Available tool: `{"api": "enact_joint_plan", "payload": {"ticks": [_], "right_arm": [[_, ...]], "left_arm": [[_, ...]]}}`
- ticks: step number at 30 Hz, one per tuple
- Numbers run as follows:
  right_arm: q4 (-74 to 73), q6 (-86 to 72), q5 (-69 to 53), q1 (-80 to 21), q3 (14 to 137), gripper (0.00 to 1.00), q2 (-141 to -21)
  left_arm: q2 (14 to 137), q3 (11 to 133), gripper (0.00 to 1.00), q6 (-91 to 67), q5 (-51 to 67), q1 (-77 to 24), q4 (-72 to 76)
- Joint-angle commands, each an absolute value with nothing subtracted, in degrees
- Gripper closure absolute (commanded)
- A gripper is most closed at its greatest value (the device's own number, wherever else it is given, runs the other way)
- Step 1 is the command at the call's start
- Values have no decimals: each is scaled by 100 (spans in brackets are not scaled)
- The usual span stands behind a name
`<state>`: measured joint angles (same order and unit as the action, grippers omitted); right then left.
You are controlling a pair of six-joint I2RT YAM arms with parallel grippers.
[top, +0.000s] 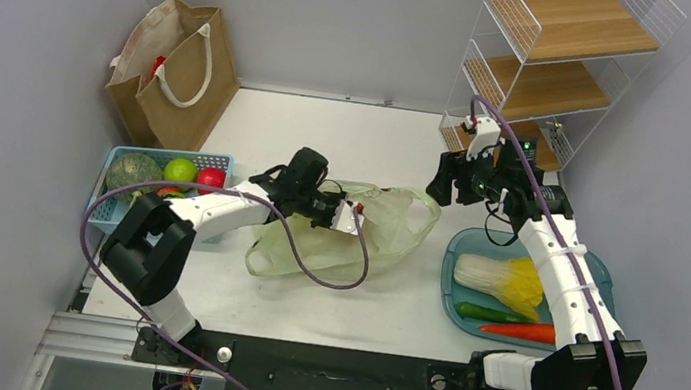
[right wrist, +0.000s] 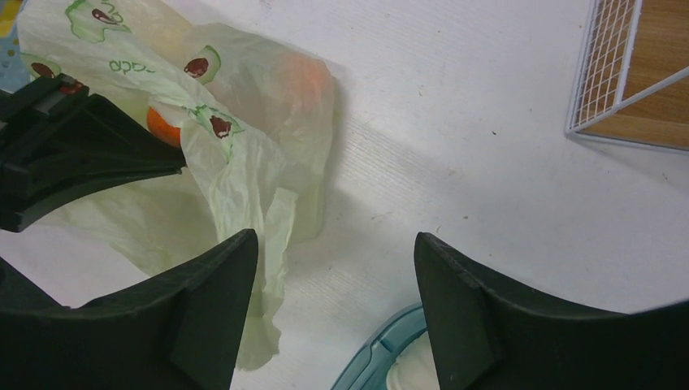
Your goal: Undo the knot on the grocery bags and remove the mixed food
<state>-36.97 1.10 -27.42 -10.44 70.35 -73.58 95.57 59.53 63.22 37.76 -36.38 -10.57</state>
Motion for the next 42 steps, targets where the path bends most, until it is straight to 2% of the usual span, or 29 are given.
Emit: {"api": "enact_joint_plan", "payload": {"ticks": [1,7,10,15,19,23,27,33,37,42], "right_arm": [[-3556,254,-3153,-1019,7370,34,-7052],[-3472,548,-3675,-1093,7419,33,-6505],[-3545,571,-3795,-1379,7440,31,-6287],[-3270,1361,-3044,-2507,6978,31,-5602],[-2651,940,-2499,-2976,6733,30,-5582],[-2909,-705,-2314,-2847,7334,30,-6302],[-2542,-2677,-3403,-2195,7774,29,-6901],[-1301,-4486,-4309,-2146,7592,23,-7126],[-673,-4935,-4575,-2217,7326,20,-7076],[-780,-4679,-4646,-2381,7220,19,-7043]], "left_arm": [[8842,6149,100,5294,4312,-3498,-1256],[8411,6713,100,2442,5075,-3071,-1267],[8027,6696,100,1204,5249,-2962,-560],[7772,6734,100,-726,5223,-2751,195],[7665,6653,100,-1901,5365,-2608,942],[7260,6388,100,-1871,5029,-2675,1548],[6991,6313,100,-996,4620,-2813,1414],[7088,6451,100,-894,4586,-2914,1726],[7110,6491,100,-832,4611,-3020,1764],[7074,6467,100,-911,4627,-3084,1931]]}}
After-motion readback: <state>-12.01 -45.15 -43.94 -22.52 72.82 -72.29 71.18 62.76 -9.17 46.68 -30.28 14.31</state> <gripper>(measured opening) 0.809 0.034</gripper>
